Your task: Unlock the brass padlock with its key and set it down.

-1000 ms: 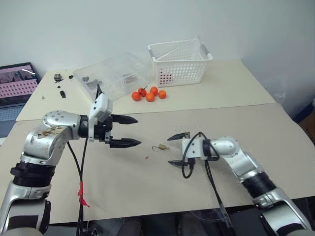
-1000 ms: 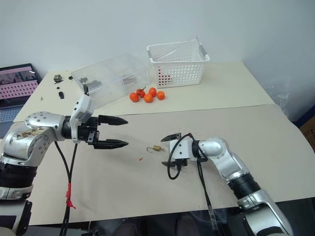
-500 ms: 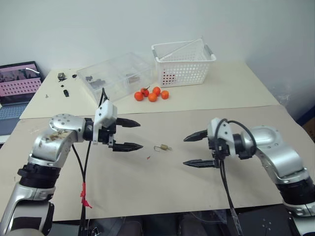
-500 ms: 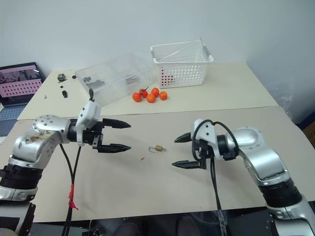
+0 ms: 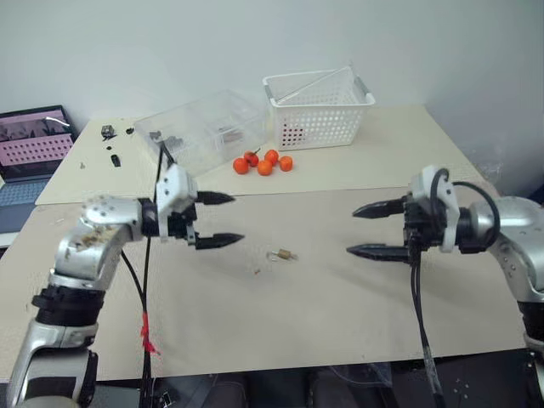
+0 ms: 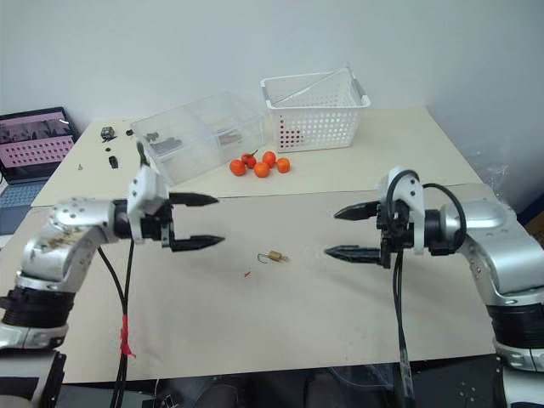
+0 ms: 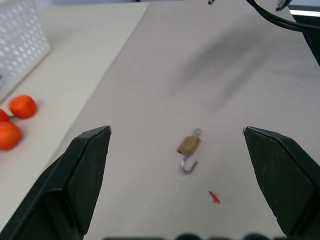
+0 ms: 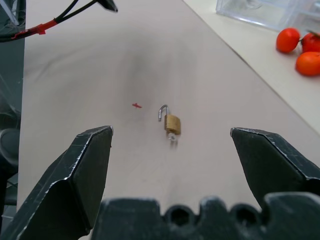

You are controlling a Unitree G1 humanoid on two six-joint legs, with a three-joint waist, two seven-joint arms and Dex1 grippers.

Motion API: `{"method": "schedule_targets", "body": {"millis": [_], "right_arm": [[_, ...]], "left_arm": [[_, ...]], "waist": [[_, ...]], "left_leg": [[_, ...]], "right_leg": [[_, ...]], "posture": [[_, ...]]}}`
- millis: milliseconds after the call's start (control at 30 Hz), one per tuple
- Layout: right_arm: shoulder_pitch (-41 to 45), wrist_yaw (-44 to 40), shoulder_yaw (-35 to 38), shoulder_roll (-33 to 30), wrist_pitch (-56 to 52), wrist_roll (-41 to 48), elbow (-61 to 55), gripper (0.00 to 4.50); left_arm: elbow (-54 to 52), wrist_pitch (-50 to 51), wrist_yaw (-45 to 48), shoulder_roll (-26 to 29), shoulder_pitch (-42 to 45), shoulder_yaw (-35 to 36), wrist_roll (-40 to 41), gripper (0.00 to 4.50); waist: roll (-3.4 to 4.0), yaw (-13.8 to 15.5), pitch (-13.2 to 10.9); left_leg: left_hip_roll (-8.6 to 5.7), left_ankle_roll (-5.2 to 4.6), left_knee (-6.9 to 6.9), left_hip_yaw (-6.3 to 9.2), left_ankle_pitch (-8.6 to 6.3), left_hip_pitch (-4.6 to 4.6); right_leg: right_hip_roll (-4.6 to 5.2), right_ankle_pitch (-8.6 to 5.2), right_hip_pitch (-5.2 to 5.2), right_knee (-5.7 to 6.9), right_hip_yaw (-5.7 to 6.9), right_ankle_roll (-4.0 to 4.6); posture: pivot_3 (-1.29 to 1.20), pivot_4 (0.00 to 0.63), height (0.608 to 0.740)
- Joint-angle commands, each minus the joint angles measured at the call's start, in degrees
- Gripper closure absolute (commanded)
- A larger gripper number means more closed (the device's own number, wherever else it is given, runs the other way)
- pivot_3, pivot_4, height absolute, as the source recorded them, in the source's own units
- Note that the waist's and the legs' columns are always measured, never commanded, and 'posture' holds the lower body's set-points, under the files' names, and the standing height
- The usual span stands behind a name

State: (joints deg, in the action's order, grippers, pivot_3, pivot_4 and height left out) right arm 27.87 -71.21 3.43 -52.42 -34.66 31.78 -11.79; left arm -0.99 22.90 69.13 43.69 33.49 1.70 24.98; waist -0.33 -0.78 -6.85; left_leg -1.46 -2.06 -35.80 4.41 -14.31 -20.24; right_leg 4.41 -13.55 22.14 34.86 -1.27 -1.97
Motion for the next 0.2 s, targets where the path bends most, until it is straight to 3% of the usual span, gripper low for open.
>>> {"method": "schedule_targets", "body": {"millis": [33, 200], "right_arm": [[0.8, 0.2, 1.2, 0.0, -0.6, 1.8, -1.8, 0.05], [1.0, 0.8, 0.4, 0.2, -1.0, 2.0, -2.0, 0.05]], "left_arm": [[-0.2, 0.1, 0.6, 0.4, 0.6, 0.8, 0.9, 0.00], [-1.3, 0.5, 0.1, -0.4, 0.4, 0.6, 1.4, 0.00]], "waist": [[0.01, 0.0, 0.0], [0.01, 0.1, 0.0]], "left_leg": [[0.01, -0.02, 0.00, -0.01, -0.01, 0.00], [0.02, -0.03, -0.02, -0.02, -0.02, -0.04]], "right_leg": [[0.02, 0.00, 0.00, 0.00, 0.00, 0.00], [0.04, 0.00, 0.02, -0.02, -0.01, 0.00]], "posture": [[0.00, 0.150, 0.740], [0.00, 0.150, 0.740]]}}
